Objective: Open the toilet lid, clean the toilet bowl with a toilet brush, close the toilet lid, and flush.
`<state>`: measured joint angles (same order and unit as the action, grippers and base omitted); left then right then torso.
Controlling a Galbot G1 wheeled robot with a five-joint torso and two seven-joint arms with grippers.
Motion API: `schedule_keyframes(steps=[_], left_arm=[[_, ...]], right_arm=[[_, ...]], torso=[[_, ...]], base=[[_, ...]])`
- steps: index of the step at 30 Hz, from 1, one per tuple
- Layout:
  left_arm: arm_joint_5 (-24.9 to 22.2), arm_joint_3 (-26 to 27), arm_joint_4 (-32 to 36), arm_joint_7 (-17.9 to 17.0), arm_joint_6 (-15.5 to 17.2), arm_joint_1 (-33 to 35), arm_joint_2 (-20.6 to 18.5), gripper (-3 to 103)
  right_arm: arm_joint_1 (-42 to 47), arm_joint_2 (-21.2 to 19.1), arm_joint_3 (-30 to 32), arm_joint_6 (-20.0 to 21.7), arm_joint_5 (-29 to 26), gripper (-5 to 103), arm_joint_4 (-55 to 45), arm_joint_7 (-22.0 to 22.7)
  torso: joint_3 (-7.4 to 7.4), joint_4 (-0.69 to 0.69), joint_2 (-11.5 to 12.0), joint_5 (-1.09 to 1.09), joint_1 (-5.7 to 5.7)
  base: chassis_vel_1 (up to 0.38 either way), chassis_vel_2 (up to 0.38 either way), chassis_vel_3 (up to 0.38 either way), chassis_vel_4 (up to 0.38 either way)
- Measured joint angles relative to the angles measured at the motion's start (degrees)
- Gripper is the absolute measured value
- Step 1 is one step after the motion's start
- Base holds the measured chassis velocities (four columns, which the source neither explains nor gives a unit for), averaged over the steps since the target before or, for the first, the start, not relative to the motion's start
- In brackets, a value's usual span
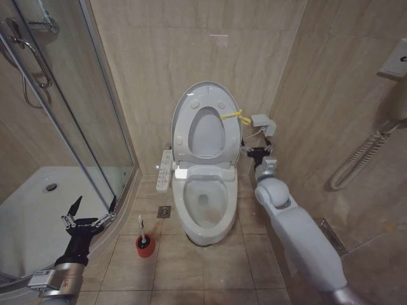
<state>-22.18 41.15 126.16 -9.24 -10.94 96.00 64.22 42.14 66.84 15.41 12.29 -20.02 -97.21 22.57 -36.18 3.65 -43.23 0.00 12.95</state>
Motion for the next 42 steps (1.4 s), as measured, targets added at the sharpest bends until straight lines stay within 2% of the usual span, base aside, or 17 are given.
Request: schedule_keyframes(steps=[14, 21, 28, 32, 42], left_arm=[[0.0, 0.0, 0.0, 0.0, 0.0, 0.0, 0.0, 100], [0.0, 0.0, 0.0, 0.0, 0.0, 0.0, 0.0, 100], [0.0, 0.0, 0.0, 0.0, 0.0, 0.0, 0.0, 100], [0.0, 0.0, 0.0, 0.0, 0.0, 0.0, 0.0, 100], [0.0, 0.0, 0.0, 0.0, 0.0, 0.0, 0.0, 100]], right_arm=[[16.8, 0.2, 7.9, -1.1, 1.5, 100, -11.3, 0.3], [21.9, 1.2, 9.8, -1.1, 2.6, 100, -15.6, 0.1], [27.9, 4.2, 11.3, -1.2, 4.7, 100, -19.0, -0.1], [30.6, 6.4, 11.4, -2.6, 7.7, 100, -19.9, 0.1], [36.5, 10.7, 12.5, -4.1, 10.2, 100, -22.8, 0.4]], torso=[[0.00, 0.03, 0.0, 0.00, 0.00], [0.00, 0.01, 0.0, -0.01, 0.00], [0.00, 0.02, 0.0, -0.01, 0.00], [0.00, 0.02, 0.0, 0.00, 0.00], [0.00, 0.02, 0.0, -0.01, 0.00]], base=[[0.000, 0.000, 0.000, 0.000], [0.000, 0.000, 0.000, 0.000], [0.000, 0.000, 0.000, 0.000], [0.000, 0.000, 0.000, 0.000], [0.000, 0.000, 0.000, 0.000]])
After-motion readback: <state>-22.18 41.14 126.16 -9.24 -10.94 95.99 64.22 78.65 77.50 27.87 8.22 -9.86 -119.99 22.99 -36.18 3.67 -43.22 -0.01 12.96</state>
